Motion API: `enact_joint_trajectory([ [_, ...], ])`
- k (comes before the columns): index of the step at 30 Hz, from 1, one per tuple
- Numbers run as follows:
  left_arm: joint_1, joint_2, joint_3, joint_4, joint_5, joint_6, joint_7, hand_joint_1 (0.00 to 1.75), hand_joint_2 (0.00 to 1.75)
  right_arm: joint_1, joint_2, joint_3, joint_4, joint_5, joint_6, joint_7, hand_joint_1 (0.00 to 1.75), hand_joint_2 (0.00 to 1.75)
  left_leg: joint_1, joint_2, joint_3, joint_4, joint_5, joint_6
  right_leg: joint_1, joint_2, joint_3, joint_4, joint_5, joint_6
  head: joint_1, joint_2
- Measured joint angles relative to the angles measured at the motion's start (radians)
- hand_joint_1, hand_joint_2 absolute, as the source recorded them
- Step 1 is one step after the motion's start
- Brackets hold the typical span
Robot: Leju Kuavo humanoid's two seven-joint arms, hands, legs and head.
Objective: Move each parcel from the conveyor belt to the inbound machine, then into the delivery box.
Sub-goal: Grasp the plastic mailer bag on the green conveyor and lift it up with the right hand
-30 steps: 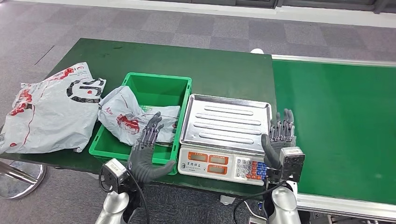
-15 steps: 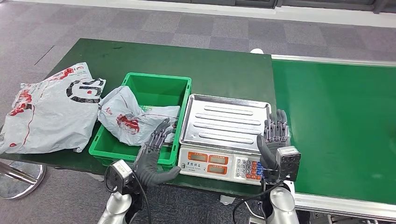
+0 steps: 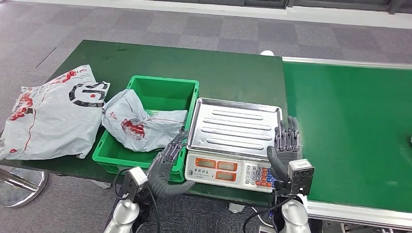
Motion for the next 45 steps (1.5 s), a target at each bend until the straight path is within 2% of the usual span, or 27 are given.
enact_joint_trajectory([
  [10, 0.000, 0.000, -0.006, 0.004, 0.001, -0.002, 0.001, 0.00, 1.75, 0.004, -0.002, 0.000, -0.012, 0.000, 0.000, 0.000, 0.00, 1.75, 0.000, 0.000, 0.000, 0.000, 0.000, 0.000, 0.000, 0.000, 0.000, 0.000, 0.000, 0.000, 0.000, 0.000],
  [17, 0.000, 0.001, -0.007, 0.006, 0.014, -0.053, -0.001, 0.00, 1.75, 0.008, -0.003, 0.000, -0.013, -0.011, 0.004, 0.009, 0.00, 1.75, 0.000, 0.000, 0.000, 0.000, 0.000, 0.000, 0.000, 0.000, 0.000, 0.000, 0.000, 0.000, 0.000, 0.000],
  [22, -0.004, 0.000, -0.012, 0.009, -0.001, -0.056, -0.006, 0.00, 1.75, 0.014, -0.004, -0.001, -0.020, -0.033, 0.007, 0.008, 0.00, 1.75, 0.000, 0.000, 0.000, 0.000, 0.000, 0.000, 0.000, 0.000, 0.000, 0.000, 0.000, 0.000, 0.000, 0.000],
  [38, -0.083, -0.001, -0.026, 0.063, 0.035, -0.062, -0.034, 0.00, 1.75, 0.029, -0.012, -0.029, -0.062, -0.039, -0.008, 0.026, 0.00, 1.75, 0.000, 0.000, 0.000, 0.000, 0.000, 0.000, 0.000, 0.000, 0.000, 0.000, 0.000, 0.000, 0.000, 0.000],
  [45, -0.093, -0.001, -0.026, 0.085, 0.043, -0.063, -0.043, 0.00, 1.75, 0.035, -0.013, -0.029, -0.071, -0.057, 0.004, 0.045, 0.00, 1.75, 0.000, 0.000, 0.000, 0.000, 0.000, 0.000, 0.000, 0.000, 0.000, 0.000, 0.000, 0.000, 0.000, 0.000],
])
